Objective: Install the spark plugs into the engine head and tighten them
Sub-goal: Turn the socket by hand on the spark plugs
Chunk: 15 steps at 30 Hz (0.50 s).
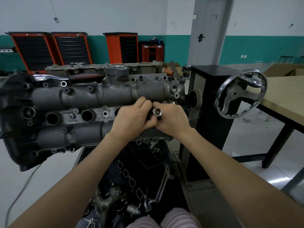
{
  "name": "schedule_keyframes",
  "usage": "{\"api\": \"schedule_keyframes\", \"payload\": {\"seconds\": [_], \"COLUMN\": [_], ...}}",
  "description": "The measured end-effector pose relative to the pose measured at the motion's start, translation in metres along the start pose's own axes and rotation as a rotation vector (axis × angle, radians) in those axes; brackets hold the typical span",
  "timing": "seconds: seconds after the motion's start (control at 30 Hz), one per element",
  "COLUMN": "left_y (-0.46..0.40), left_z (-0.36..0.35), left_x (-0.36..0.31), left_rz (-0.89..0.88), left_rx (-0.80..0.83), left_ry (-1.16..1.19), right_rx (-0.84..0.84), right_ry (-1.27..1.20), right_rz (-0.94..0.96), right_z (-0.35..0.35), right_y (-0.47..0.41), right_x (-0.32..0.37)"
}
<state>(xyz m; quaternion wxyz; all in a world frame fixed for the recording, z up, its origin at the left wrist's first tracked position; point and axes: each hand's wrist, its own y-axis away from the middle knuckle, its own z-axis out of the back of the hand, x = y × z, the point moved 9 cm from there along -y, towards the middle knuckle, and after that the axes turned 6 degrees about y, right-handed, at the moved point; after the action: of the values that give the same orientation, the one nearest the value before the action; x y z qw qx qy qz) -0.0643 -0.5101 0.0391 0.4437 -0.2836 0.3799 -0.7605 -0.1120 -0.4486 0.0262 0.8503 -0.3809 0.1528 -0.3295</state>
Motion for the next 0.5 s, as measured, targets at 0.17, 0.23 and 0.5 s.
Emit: {"api": "schedule_keyframes", "payload": {"seconds": [0.17,0.23,0.5], "left_y": [0.0008,0.0012,0.0002], "left_z": [0.0002,0.0006,0.0018], "left_x": [0.0009,-0.0002,-0.0003], "left_rz": [-0.010,-0.027,0.004], "left_rx": [-0.012,-0.016,-0.030], "left_ry": [0.010,0.011,-0.002], "right_rx": [-0.011,-0.016,0.065], "right_ry": [-0.010,-0.002,0.013], "right_rz": [-0.014,-0.019,-0.026], "right_z": [0.0000,0.0011,-0.0040], "right_y": [0.0009,0.0006,-0.0002], "right_x": [-0.0021,-0.0023,-0.0015]}}
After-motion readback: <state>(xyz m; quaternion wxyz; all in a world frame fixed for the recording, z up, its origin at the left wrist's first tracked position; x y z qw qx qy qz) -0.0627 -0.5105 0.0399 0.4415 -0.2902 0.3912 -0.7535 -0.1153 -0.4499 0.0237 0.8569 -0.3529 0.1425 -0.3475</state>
